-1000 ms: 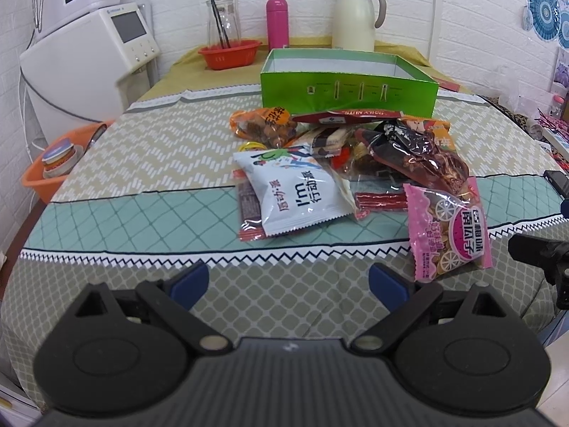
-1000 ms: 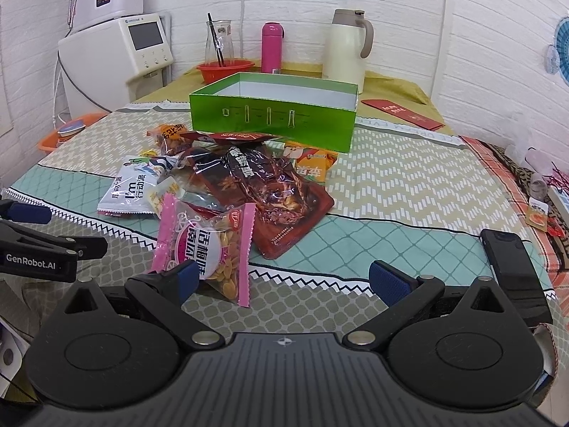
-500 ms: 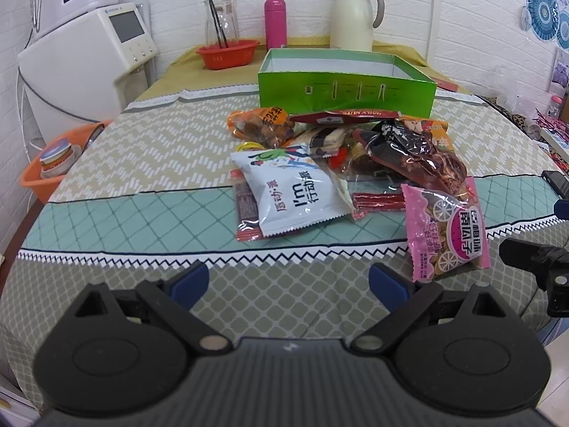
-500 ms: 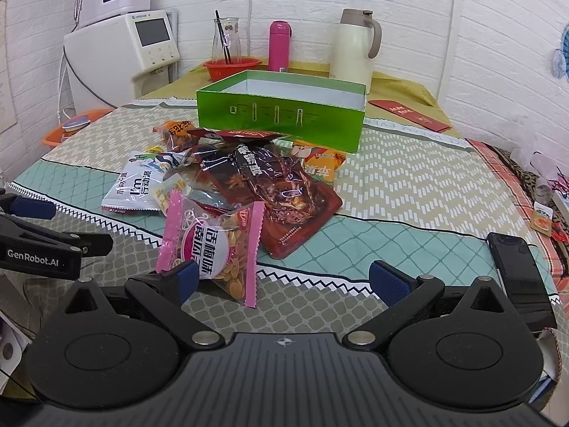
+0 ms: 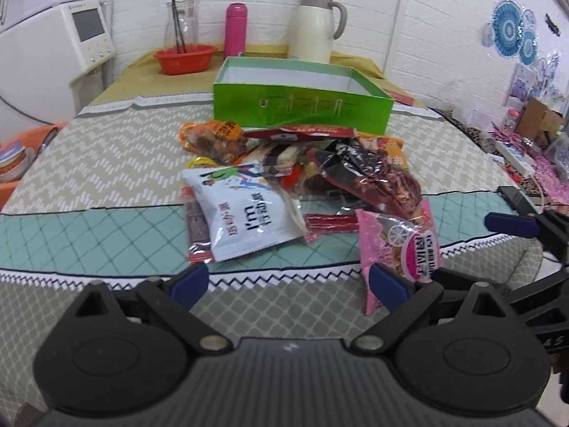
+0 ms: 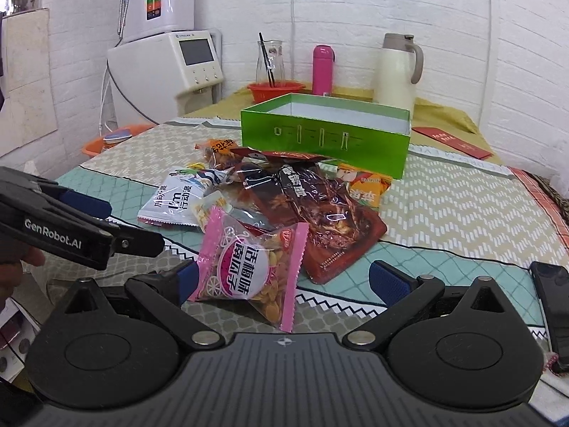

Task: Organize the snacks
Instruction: 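Grasp the pink cookie bag with the left gripper and lift it, then carry the pink bag into the green box and open the left gripper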

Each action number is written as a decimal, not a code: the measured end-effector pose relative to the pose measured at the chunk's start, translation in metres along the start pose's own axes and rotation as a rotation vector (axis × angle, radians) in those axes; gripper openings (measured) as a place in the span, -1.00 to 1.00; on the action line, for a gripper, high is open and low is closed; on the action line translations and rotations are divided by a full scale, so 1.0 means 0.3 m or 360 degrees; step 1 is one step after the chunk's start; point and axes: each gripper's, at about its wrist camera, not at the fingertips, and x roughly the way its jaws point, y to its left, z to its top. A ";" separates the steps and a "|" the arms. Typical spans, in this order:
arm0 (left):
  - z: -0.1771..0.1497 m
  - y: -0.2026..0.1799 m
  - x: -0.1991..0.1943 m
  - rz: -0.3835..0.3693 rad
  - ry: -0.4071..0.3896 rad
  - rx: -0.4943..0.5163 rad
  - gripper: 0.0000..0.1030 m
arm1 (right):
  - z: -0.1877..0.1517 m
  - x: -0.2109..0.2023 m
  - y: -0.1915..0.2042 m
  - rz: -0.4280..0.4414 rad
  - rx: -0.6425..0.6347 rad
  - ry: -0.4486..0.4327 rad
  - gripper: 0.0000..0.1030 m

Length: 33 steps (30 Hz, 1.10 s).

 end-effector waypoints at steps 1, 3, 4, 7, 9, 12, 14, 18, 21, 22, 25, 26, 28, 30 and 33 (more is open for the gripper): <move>0.010 -0.005 0.006 -0.0065 0.0005 0.0004 0.86 | -0.001 0.011 0.001 -0.0002 -0.0008 0.0008 1.00; 0.026 -0.020 0.023 -0.0198 0.0020 -0.0001 0.86 | -0.001 0.032 -0.007 0.0027 0.0002 0.0042 1.00; 0.032 -0.026 0.033 -0.0266 0.0028 -0.0002 0.86 | -0.002 0.040 -0.015 0.0071 0.0021 0.0069 1.00; 0.046 -0.048 0.070 -0.0405 0.0072 0.0000 0.60 | -0.011 0.055 -0.028 0.0190 0.0060 0.0121 1.00; 0.055 -0.059 0.102 -0.0463 0.0124 0.0011 0.28 | -0.020 0.065 -0.029 0.0200 0.0065 0.0147 1.00; 0.056 -0.068 0.145 -0.0518 0.0189 -0.0010 0.25 | -0.025 0.083 -0.042 0.0222 0.0125 0.0180 1.00; 0.056 -0.064 0.169 -0.0538 0.0227 -0.0029 0.25 | -0.027 0.093 -0.047 0.0249 0.0139 0.0185 1.00; 0.066 -0.049 0.196 -0.0665 0.0239 -0.0058 -0.22 | -0.020 0.108 -0.057 0.0308 0.0167 0.0169 0.61; 0.086 -0.062 0.186 -0.0643 0.0222 -0.0025 -0.30 | -0.005 0.116 -0.045 0.0280 0.0147 0.0163 0.47; 0.092 -0.066 0.180 -0.0640 0.0207 -0.0018 -0.32 | 0.002 0.113 -0.037 0.0258 0.0119 0.0153 0.45; 0.125 -0.070 0.144 -0.0634 0.0128 0.0007 -0.32 | 0.035 0.098 -0.033 0.0242 0.0068 0.0104 0.42; 0.144 -0.071 0.130 -0.0631 0.0093 0.0018 -0.32 | 0.055 0.092 -0.035 0.0242 0.0051 0.0079 0.42; 0.195 -0.067 0.103 -0.0623 0.0006 0.0041 -0.32 | 0.109 0.081 -0.038 0.0229 -0.0009 0.0014 0.42; 0.258 -0.059 0.090 -0.0613 -0.0082 0.0053 -0.32 | 0.174 0.084 -0.043 0.0211 -0.0066 -0.0058 0.42; 0.373 -0.038 0.096 -0.0591 -0.0208 0.0067 -0.32 | 0.276 0.120 -0.062 0.0188 -0.0135 -0.0175 0.42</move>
